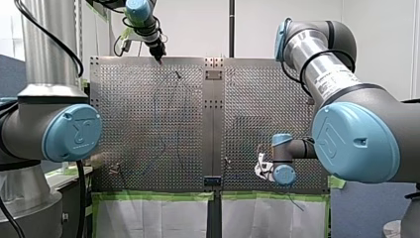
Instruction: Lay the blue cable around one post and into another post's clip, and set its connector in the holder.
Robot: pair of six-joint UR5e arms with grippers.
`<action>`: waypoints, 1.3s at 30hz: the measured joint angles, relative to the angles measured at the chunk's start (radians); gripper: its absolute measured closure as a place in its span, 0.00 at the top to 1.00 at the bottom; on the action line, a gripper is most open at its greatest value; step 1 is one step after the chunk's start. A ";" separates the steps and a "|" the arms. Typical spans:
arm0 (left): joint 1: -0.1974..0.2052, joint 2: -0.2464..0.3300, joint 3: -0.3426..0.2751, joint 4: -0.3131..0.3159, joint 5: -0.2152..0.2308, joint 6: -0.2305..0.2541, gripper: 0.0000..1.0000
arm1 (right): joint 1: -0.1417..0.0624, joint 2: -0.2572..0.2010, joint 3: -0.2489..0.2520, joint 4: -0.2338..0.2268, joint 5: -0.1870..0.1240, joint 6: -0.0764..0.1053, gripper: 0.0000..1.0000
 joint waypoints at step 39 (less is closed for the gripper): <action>-0.155 -0.066 -0.385 0.379 0.142 -0.266 1.00 | 0.009 -0.002 -0.003 0.019 0.005 -0.035 0.00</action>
